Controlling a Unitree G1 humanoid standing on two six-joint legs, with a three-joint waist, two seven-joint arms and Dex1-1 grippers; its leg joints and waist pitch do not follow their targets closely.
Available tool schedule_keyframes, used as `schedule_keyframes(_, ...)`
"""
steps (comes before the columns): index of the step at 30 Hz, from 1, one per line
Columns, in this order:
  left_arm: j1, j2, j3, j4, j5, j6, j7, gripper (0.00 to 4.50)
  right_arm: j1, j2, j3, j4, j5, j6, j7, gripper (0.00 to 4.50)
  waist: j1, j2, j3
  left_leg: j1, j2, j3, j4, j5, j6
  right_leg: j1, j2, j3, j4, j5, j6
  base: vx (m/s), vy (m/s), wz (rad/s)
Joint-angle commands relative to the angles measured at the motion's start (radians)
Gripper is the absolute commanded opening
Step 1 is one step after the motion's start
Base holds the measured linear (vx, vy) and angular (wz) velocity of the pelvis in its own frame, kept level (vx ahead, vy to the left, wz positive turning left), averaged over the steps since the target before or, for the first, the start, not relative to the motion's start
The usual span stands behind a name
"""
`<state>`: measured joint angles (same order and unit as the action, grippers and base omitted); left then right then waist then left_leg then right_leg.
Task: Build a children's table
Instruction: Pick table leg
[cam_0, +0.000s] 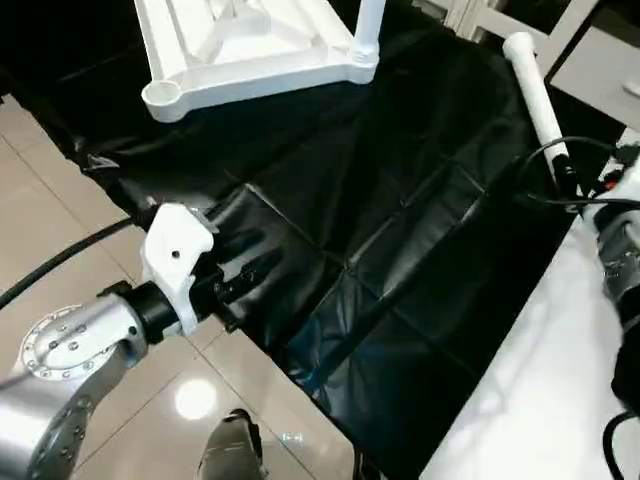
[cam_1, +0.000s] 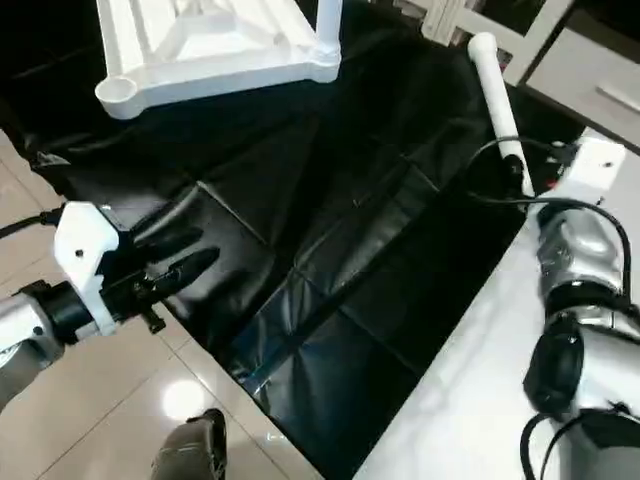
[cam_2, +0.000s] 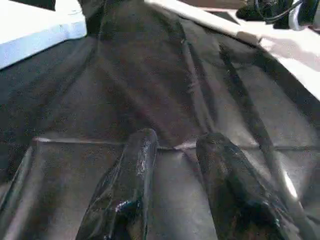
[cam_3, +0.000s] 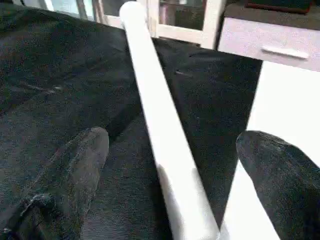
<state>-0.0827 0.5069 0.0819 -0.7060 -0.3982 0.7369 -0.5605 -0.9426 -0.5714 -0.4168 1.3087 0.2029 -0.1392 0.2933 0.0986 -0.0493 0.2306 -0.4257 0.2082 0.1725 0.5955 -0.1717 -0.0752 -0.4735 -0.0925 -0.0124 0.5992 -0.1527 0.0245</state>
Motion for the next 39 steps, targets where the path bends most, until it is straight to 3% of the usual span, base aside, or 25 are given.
schedule_keyframes(1,0.013,0.015,0.011,-0.031,-0.014,0.018,-0.005,1.72,-0.003,-0.022,-0.002,0.023,-0.002,0.027,0.017,4.44,0.006,-0.003,-0.066,0.028,-0.006,0.019,-0.060,-0.046,0.140,0.064,-0.008,0.007,-0.034,-0.049,-0.309,0.000,0.000,0.00)
schedule_keyframes(8,0.024,0.034,0.023,-0.061,-0.049,0.051,0.000,1.72,-0.019,-0.039,0.052,0.041,-0.069,0.058,0.088,4.44,0.009,-0.001,-0.063,0.028,-0.006,0.019,-0.059,-0.030,0.139,0.065,-0.007,0.007,-0.033,-0.041,-0.327,0.000,0.000,0.00)
schedule_keyframes(14,0.027,0.036,0.014,-0.067,-0.056,0.060,0.001,1.72,-0.027,-0.049,0.059,0.042,-0.087,0.061,0.054,4.44,0.013,-0.002,-0.060,0.031,-0.007,0.019,-0.058,-0.025,0.137,0.065,-0.008,0.007,-0.032,-0.044,-0.326,0.000,0.000,0.00)
schedule_keyframes(23,0.035,0.053,0.016,-0.077,-0.080,0.076,0.002,1.72,-0.006,-0.040,0.085,0.054,-0.124,0.137,0.092,4.44,0.018,0.000,-0.055,0.030,-0.006,0.018,-0.056,-0.013,0.142,0.066,-0.008,0.008,-0.030,-0.024,-0.338,0.000,0.000,0.00)
schedule_keyframes(30,0.028,0.062,0.016,-0.074,-0.097,0.083,-0.002,1.72,-0.001,-0.036,0.087,0.056,-0.136,0.158,0.087,4.44,0.019,0.003,-0.052,0.032,-0.007,0.017,-0.058,-0.034,0.128,0.066,-0.009,0.008,-0.032,-0.045,-0.333,0.000,0.000,0.00)
schedule_keyframes(32,0.032,0.073,0.014,-0.088,-0.127,0.086,-0.025,1.72,-0.003,-0.035,0.085,0.055,-0.138,0.167,0.103,4.10,0.020,0.004,-0.052,0.032,-0.007,0.017,-0.058,-0.034,0.125,0.066,-0.009,0.008,-0.030,-0.039,-0.337,0.000,0.000,0.00)
schedule_keyframes(39,0.041,0.082,0.005,-0.114,-0.155,0.082,-0.045,1.72,-0.002,-0.034,0.078,0.053,-0.141,0.169,0.105,3.52,0.019,0.003,-0.049,0.031,-0.007,0.018,-0.061,-0.073,0.110,0.067,-0.011,0.010,-0.034,-0.068,-0.331,0.000,0.000,0.00)
